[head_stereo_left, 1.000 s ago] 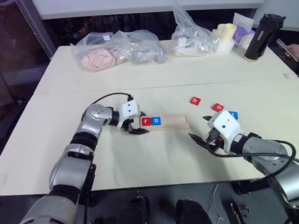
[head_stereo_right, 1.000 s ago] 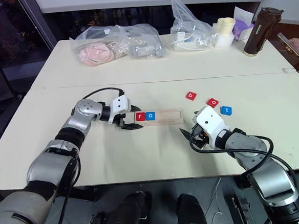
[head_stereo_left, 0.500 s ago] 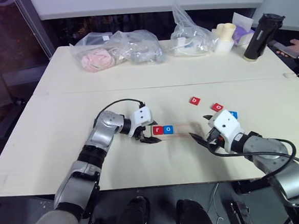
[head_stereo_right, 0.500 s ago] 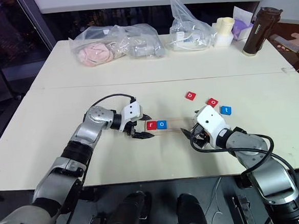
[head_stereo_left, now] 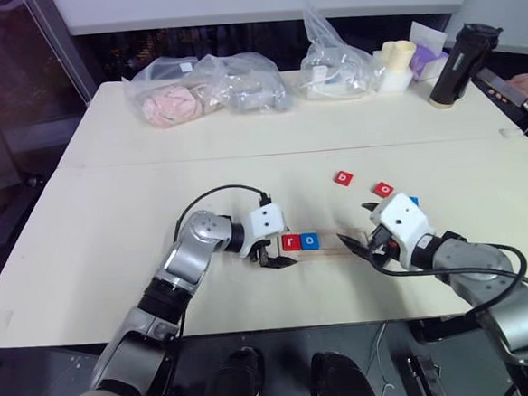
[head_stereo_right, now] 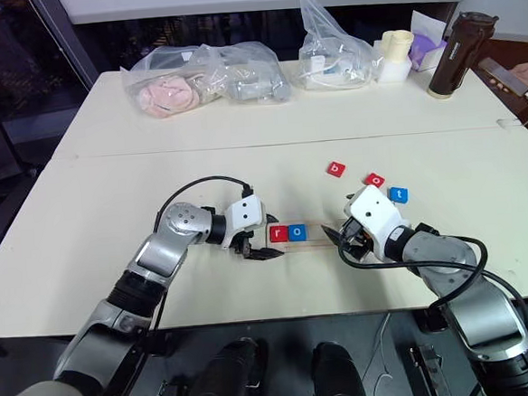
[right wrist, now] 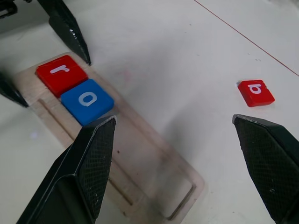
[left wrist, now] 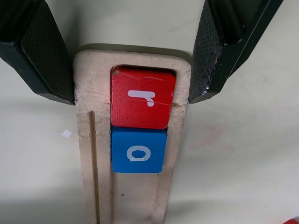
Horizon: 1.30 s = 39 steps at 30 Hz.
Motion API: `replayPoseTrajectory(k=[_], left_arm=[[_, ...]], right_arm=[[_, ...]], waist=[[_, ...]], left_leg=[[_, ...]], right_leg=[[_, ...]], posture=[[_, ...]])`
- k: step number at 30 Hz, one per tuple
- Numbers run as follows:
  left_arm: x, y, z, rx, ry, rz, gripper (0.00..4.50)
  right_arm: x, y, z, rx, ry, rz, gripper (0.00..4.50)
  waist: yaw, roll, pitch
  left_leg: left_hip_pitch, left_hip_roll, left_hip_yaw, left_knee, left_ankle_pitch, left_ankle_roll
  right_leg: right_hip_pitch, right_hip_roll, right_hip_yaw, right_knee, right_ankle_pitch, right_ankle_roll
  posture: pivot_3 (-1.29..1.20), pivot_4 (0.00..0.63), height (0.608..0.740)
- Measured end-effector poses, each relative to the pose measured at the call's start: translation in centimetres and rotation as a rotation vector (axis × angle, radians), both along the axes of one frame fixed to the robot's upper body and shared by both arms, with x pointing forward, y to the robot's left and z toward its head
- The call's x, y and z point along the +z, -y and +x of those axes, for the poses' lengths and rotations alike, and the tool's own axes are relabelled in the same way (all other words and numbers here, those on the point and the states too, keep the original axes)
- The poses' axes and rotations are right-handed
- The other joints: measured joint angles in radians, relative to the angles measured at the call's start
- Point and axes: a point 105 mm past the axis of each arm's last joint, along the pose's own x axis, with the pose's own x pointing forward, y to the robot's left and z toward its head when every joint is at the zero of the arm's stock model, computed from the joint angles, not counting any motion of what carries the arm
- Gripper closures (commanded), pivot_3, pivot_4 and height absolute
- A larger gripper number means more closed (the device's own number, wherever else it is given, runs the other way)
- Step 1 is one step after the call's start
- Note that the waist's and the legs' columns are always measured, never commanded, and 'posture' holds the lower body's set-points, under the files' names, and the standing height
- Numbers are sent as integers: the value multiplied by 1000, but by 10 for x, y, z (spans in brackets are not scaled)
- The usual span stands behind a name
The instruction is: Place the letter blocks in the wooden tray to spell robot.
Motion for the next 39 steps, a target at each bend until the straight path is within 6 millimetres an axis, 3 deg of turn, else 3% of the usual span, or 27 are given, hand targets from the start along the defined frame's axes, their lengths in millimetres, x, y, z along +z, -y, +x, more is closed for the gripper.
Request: replayPoseTrajectory(k=[17, 19, 20, 30, 39], left_arm=[[0, 1, -7, 67, 15, 0, 1352], [0, 1, -8, 70, 17, -2, 301], [1, 1, -8, 74, 23, -3, 54], [3, -4, -9, 74, 28, 4, 21], [5, -44, -13, 165, -29, 22, 21]], right_arm=[[0, 0, 0, 1, -1, 0, 422], [0, 0, 0, 1, -1, 0, 422], [0, 0, 0, 1, -2, -1, 422], [0, -1, 0, 6, -4, 0, 422], [2, -3, 1, 21, -2, 1, 422]], waist=[[1, 0, 0], [1, 0, 0], [1, 0, 0], [-3, 0, 0], [-33, 2, 1]], left_leg=[[0, 0, 0, 0, 0, 0], [0, 0, 0, 0, 0, 0], [0, 0, 0, 0, 0, 0], [0, 0, 0, -2, 0, 0], [0, 2, 0, -4, 0, 0]], right_leg=[[0, 0, 0, 0, 0, 0], [0, 0, 0, 0, 0, 0], [0, 0, 0, 0, 0, 0], [-1, 0, 1, 0, 0, 0], [-4, 1, 2, 1, 0, 0]], posture=[[0, 150, 738], [0, 150, 738], [0, 150, 738], [0, 150, 738], [0, 150, 738]])
